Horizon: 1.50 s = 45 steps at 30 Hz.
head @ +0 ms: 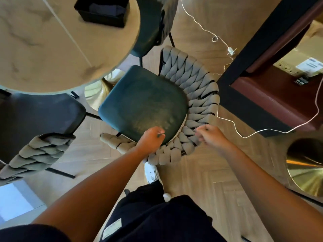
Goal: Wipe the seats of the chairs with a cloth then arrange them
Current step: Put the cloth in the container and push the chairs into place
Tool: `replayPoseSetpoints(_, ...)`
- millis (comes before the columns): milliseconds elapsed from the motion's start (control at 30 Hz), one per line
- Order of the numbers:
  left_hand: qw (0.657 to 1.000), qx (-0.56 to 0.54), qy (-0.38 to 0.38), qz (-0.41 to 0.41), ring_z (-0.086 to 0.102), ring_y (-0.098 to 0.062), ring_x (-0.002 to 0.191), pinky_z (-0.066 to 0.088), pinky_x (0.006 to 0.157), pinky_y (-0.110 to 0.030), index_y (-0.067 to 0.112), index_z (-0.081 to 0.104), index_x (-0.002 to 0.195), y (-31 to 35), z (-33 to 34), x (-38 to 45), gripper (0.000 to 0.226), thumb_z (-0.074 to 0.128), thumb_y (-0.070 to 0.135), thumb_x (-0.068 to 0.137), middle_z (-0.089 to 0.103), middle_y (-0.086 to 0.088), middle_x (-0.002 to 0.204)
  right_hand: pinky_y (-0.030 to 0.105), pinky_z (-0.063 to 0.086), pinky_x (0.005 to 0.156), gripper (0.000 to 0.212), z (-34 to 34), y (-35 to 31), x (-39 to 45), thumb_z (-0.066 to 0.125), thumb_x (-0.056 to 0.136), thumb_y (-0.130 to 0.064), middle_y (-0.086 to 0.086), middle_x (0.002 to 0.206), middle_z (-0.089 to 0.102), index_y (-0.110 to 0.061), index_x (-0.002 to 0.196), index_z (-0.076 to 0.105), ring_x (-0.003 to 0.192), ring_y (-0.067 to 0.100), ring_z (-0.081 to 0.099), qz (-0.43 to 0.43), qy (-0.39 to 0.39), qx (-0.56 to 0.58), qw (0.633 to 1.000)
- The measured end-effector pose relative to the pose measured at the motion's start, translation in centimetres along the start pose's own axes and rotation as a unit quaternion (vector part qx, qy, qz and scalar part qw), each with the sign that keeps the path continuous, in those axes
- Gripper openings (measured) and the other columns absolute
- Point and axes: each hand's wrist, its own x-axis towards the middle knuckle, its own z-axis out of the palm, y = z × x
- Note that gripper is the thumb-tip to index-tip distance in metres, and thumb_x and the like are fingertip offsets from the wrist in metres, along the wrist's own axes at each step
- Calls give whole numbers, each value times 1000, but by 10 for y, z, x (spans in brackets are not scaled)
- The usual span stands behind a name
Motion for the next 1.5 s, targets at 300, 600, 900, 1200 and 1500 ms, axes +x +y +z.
replayPoseSetpoints(300, 998, -34, 13, -45, 60, -13, 111, 41, 91, -23, 24, 60, 125, 69, 23, 55, 26, 57, 29, 100, 63, 3, 122, 37, 53, 77, 21, -66, -18, 74, 55, 94, -27, 8, 100, 76, -17, 92, 72, 87, 22, 69, -5, -55, -20, 998)
replayPoseSetpoints(600, 931, -91, 260, -240, 35, -24, 141, 22, 120, -37, 25, 47, 138, 130, 129, 62, 48, 63, 35, 94, 38, -6, 151, 38, 53, 77, 11, -130, 1, 132, 61, 96, -28, 7, 96, 74, -18, 93, 65, 92, 23, 69, 4, -187, -80, 979)
replayPoseSetpoints(900, 639, -350, 505, -463, 1, -35, 151, 19, 121, -56, 38, -8, 152, 131, 205, 28, 110, 75, 38, 80, -9, 10, 162, 55, 62, 71, 62, -118, -17, 173, 77, 85, -44, 11, 116, 62, -14, 132, 50, 98, 31, 69, 93, -189, 48, 976)
replayPoseSetpoints(1200, 561, -601, 417, -388, 74, -17, 83, 59, 58, -24, 4, 20, 153, 94, 207, 34, 101, 82, 34, 80, 65, -12, 111, 33, 48, 73, 58, -92, -13, 188, 63, 96, -24, 19, 134, 53, -1, 140, 34, 113, 36, 59, 39, -33, -81, 995)
replayPoseSetpoints(1500, 581, -598, 410, -370, 72, -19, 94, 63, 81, -39, 10, 16, 154, 104, 216, 19, 126, 83, 56, 59, 63, -10, 121, 42, 49, 85, 56, -97, -10, 171, 56, 99, -24, 28, 139, 49, 1, 142, 30, 119, 44, 56, 31, -14, -127, 991)
